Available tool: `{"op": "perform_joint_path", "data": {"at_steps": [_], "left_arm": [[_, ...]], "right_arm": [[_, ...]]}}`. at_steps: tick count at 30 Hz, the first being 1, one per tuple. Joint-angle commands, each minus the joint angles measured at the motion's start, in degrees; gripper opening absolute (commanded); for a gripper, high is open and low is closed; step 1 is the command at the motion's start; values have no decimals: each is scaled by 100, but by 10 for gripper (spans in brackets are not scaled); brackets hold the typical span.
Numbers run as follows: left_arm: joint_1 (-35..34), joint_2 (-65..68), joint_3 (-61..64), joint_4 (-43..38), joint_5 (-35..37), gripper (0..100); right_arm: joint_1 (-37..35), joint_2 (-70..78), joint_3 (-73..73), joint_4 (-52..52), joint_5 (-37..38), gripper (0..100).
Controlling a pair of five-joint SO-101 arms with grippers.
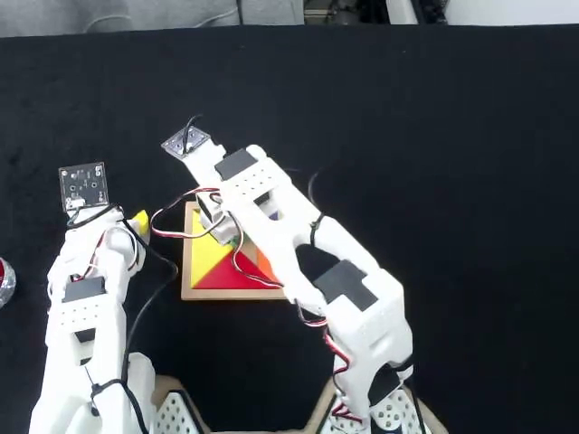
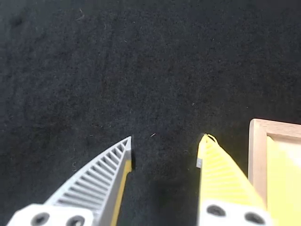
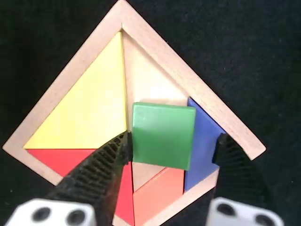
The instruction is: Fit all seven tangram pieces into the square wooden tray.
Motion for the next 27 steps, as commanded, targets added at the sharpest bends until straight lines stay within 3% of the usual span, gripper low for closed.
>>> {"op": "perform_joint_path", "data": {"at_steps": [1, 11, 16, 27], "left_arm": [[-13, -97, -66, -88, 44, 230], [-13, -97, -66, -88, 44, 230], [-13, -97, -66, -88, 44, 230], [-13, -97, -66, -88, 44, 230]], "right_arm": [[-26, -66, -66, -53, 0, 250], [9, -303, -215, -70, 44, 101], [-79, -356, -31, -914, 888, 12], [-26, 347, -4, -1556, 923, 19]]}}
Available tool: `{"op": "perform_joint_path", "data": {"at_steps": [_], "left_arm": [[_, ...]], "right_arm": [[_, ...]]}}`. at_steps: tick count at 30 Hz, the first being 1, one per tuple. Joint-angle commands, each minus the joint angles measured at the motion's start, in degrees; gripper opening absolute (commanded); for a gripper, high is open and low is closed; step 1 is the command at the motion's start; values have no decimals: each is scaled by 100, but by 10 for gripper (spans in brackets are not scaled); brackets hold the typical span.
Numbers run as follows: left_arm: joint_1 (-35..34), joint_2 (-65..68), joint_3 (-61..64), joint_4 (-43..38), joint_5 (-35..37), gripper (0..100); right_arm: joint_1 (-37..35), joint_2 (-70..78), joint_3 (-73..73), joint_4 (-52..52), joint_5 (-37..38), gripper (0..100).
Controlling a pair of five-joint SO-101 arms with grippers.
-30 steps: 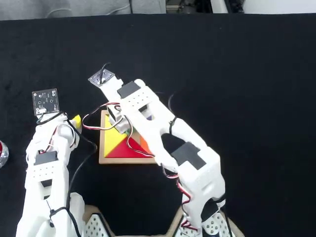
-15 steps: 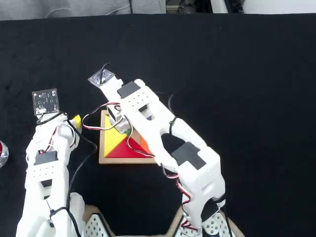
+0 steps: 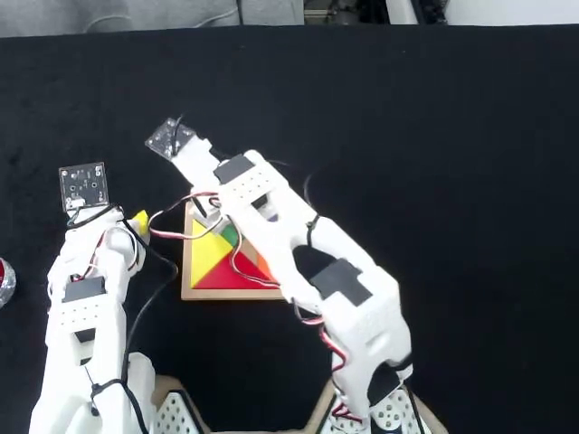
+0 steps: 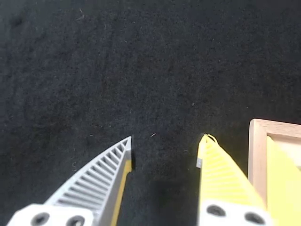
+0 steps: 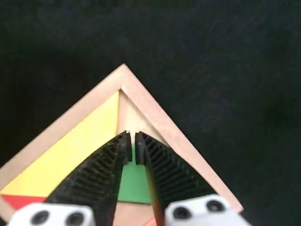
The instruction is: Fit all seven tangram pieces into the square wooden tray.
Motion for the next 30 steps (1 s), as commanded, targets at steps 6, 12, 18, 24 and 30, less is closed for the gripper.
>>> {"op": "perform_joint_path", "data": {"at_steps": [6, 12, 18, 24, 30], "left_arm": [[-13, -97, -66, -88, 44, 230], [-13, -97, -66, -88, 44, 230], [-13, -97, -66, -88, 44, 230], [-13, -97, -66, -88, 44, 230], [-4, -97, -66, -88, 44, 230]], "right_arm": [[0, 224, -444, 343, 79, 18], [26, -303, -954, 1090, 44, 10], [53, -2167, -13, 1240, 70, 11], [967, -4242, 1789, 1187, 88, 11], [1916, -4760, 3407, 941, 695, 107]]}}
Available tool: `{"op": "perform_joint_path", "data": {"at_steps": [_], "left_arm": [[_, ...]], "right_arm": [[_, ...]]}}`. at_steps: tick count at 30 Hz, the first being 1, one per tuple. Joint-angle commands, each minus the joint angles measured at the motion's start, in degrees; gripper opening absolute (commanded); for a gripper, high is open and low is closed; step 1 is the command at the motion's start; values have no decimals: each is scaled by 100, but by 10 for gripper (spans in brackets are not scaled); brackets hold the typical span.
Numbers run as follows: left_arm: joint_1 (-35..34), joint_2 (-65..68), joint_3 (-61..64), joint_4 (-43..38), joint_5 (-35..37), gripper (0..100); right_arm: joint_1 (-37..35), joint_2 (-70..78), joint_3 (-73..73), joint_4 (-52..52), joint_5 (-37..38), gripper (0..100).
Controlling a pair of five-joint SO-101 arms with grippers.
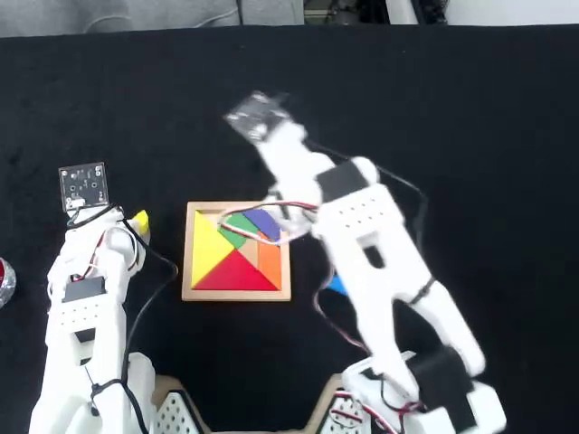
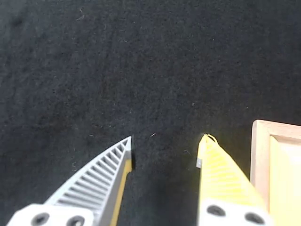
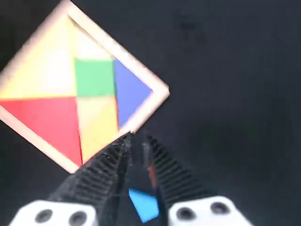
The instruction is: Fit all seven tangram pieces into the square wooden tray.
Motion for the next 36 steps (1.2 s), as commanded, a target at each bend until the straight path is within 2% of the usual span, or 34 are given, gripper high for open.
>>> {"op": "perform_joint_path", "data": {"at_steps": [1, 3, 9, 11, 16, 18, 27, 36], "left_arm": [[-4, -88, -66, -88, 44, 230], [-4, -88, -66, -88, 44, 230], [-4, -62, -75, -97, 44, 230], [-4, -53, -84, -97, 44, 230], [4, -44, -92, -97, 44, 230], [4, -44, -92, -97, 44, 230], [4, -44, -92, -97, 44, 230], [92, -44, -66, -97, 9, 230]], "right_arm": [[448, -286, 620, -141, 343, 130], [659, -277, 822, -114, 941, 159], [1424, -303, 1402, 53, 5248, 163], [1644, -303, 1376, 378, 6031, 166], [1538, -295, 1341, 1415, 6418, 312], [1521, -286, 1534, 1495, 6743, 357], [1380, -268, 2554, -9, 6892, 359], [1046, -259, 2897, -501, 6787, 338]]}}
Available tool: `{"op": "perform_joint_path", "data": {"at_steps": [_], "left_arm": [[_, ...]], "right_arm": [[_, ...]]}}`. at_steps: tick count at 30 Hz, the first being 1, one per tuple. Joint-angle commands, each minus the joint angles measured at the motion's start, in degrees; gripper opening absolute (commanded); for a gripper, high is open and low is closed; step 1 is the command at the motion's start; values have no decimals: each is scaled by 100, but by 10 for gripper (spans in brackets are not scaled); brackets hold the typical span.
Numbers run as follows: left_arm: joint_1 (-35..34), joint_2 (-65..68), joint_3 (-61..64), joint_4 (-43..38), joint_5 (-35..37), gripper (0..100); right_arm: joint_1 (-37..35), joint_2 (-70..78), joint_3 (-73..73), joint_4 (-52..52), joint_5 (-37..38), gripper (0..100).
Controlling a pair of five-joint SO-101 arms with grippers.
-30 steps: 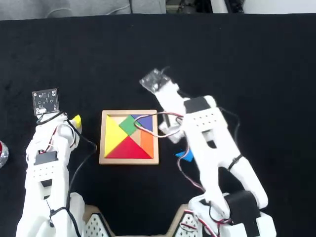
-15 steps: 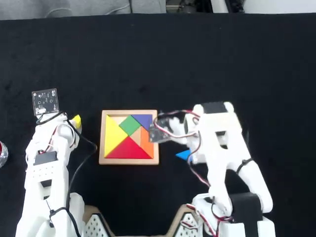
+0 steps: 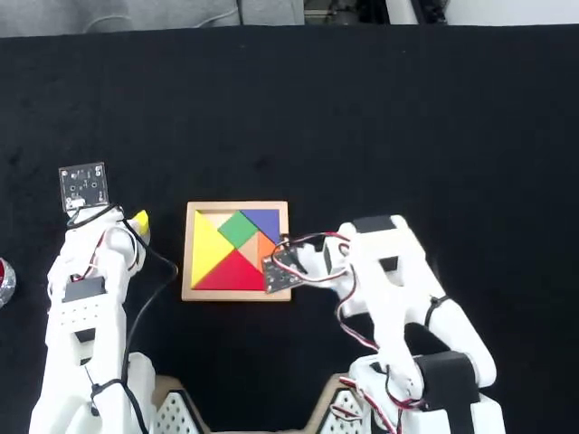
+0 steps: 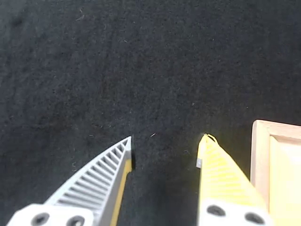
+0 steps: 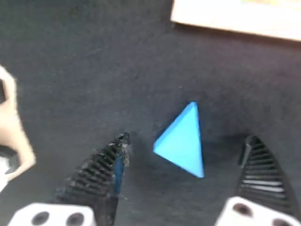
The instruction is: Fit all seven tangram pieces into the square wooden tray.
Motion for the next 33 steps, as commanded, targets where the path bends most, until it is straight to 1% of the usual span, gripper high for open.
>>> {"op": "perform_joint_path", "data": {"at_steps": [1, 5, 8, 11, 16, 18, 25, 27, 30, 33], "left_arm": [[92, -53, -66, -97, 9, 230], [84, -44, -66, -97, 9, 230], [84, -44, -66, -97, 9, 230], [84, -44, -66, -97, 9, 230], [84, -44, -66, -97, 9, 230], [84, -44, -66, -97, 9, 230], [84, -44, -66, -97, 9, 230], [84, -44, -66, -97, 9, 230], [84, -44, -66, -97, 9, 230], [84, -44, -66, -97, 9, 230]], "right_arm": [[-70, -180, 4, -167, -35, 330], [-53, -180, 4, -185, -18, 297], [-44, -180, 101, -211, 158, 281], [-18, -180, 286, -448, 176, 281], [396, -180, 312, -624, 220, 283], [413, -180, 347, -615, 334, 283], [422, -180, 356, -615, 334, 275], [422, -180, 356, -615, 325, 231], [413, -180, 356, -624, 316, 137], [413, -180, 356, -615, 316, 72]]}}
